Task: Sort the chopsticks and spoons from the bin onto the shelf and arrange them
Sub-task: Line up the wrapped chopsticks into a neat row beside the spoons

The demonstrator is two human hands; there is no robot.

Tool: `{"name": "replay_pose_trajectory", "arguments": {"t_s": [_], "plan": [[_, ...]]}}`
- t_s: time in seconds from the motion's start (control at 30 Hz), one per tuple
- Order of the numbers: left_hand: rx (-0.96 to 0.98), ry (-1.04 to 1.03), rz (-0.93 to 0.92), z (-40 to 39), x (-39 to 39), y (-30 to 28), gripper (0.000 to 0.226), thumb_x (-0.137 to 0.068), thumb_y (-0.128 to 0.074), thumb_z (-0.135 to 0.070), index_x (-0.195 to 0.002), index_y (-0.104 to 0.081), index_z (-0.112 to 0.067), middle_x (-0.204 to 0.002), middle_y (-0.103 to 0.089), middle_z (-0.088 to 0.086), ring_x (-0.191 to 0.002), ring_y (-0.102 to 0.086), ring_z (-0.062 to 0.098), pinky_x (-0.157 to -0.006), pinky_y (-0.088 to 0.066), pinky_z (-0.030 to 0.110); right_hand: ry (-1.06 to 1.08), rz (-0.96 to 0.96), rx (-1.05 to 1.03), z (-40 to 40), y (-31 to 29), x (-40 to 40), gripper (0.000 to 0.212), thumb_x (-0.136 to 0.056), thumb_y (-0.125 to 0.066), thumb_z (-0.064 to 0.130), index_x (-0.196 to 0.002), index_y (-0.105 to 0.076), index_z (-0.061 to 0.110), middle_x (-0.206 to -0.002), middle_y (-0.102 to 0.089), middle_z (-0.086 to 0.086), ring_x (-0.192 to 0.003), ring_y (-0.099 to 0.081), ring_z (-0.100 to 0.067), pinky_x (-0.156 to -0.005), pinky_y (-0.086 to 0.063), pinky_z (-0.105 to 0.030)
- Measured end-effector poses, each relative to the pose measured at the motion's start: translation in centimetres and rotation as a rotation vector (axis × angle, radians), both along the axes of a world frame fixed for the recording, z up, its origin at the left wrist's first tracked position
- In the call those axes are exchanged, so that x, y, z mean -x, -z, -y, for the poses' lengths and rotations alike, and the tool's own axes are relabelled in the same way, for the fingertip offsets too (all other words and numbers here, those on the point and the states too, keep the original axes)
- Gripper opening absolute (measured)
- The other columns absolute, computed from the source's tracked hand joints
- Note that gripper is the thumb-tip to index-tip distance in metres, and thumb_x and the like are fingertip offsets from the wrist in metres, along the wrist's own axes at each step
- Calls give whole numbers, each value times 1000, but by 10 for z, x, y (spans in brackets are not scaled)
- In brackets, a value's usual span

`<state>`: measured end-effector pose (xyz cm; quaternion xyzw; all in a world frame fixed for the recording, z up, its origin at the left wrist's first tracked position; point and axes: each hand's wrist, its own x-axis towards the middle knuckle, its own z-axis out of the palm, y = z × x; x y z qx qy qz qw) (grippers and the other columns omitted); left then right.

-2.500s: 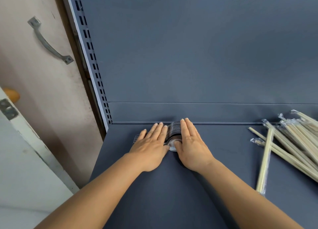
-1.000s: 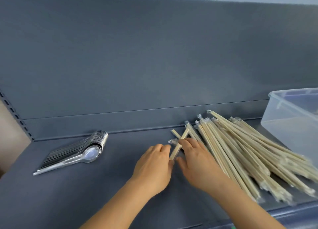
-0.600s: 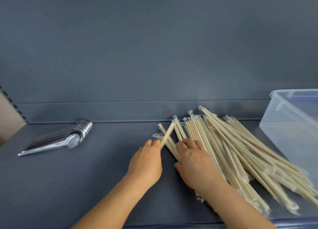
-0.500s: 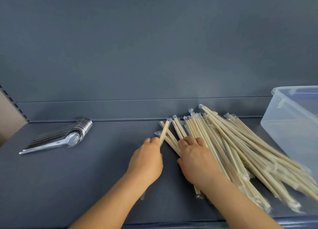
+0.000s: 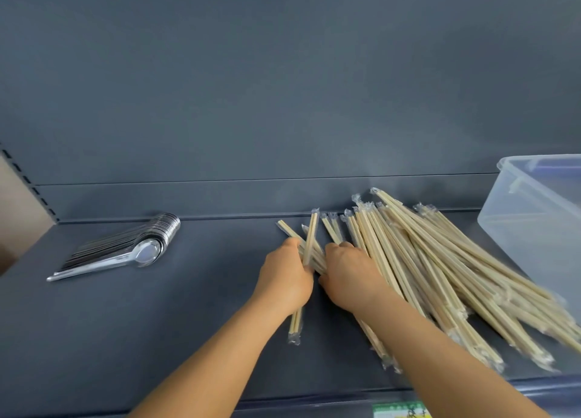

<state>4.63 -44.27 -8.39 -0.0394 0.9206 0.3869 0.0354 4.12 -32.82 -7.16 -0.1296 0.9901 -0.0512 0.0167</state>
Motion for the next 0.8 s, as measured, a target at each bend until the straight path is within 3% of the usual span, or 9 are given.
{"name": "replay_pose_trajectory", "arguments": {"t_s": [0.1, 0.2, 0.3, 0.43, 0.53, 0.6, 0.7, 0.8], "plan": [[-123, -8, 24, 2, 2, -1, 29, -93, -52, -14, -120, -47, -19, -103, -64, -1, -86, -59, 16, -61, -44, 22, 60, 26, 56, 6, 7, 10, 18, -89, -51, 15, -105, -53, 7, -109, -61, -12, -100, -60, -28, -73, -43, -31], [-294, -70, 65, 4, 7, 2, 15, -92, -52, -16, -103, -41, -19, -92, -61, 2, -65, -52, 14, -45, -37, 22, 112, 16, 174, 9, 14, 20, 6, -89, -53, 18, -91, -52, 11, -92, -64, -7, -84, -61, -25, -63, -38, -27], [-442, -137, 118, 3, 12, 2, 15, -91, -53, -19, -102, -48, -10, -87, -55, 6, -62, -46, 14, -50, -38, 25, 152, 23, 356, 9, 13, 22, 13, -89, -55, 23, -89, -56, 10, -82, -63, -3, -75, -58, -21, -60, -40, -26], [-646, -218, 191, -7, 22, -1, 24, -93, -57, -28, -103, -57, -6, -98, -66, 9, -85, -61, 20, -71, -49, 28, 92, 55, 487, 10, 12, 19, 4, -86, -52, 13, -84, -55, 15, -76, -61, 1, -74, -59, -19, -60, -43, -27], [-674, -220, 212, -14, 29, 0, 29, -96, -51, -29, -111, -57, -4, -98, -64, 8, -85, -59, 18, -66, -45, 25, 67, 67, 544, 5, 13, 17, 7, -89, -49, 16, -84, -54, 15, -72, -60, 3, -67, -57, -16, -55, -42, -23], [-660, -232, 218, -15, 34, 0, 30, -97, -48, -29, -115, -53, -5, -97, -60, 7, -80, -55, 17, -66, -42, 26, 38, 99, 568, -1, 12, 16, 16, -93, -44, 21, -89, -59, 15, -77, -64, 0, -71, -59, -17, -63, -47, -27], [-609, -242, 216, -18, 39, -2, 29, -99, -44, -26, -119, -50, -7, -95, -55, 6, -74, -49, 16, -65, -40, 26, 12, 148, 618, -9, 9, 14, 31, -95, -36, 16, -113, -61, 22, -98, -69, 0, -91, -64, -17, -82, -51, -31], [-576, -218, 212, -23, 40, -6, 29, -100, -41, -25, -122, -48, -8, -100, -56, 8, -75, -48, 15, -63, -40, 26, 18, 129, 604, -13, 9, 15, 29, -96, -35, 11, -119, -52, 18, -105, -64, 6, -93, -59, -12, -79, -45, -24]]}}
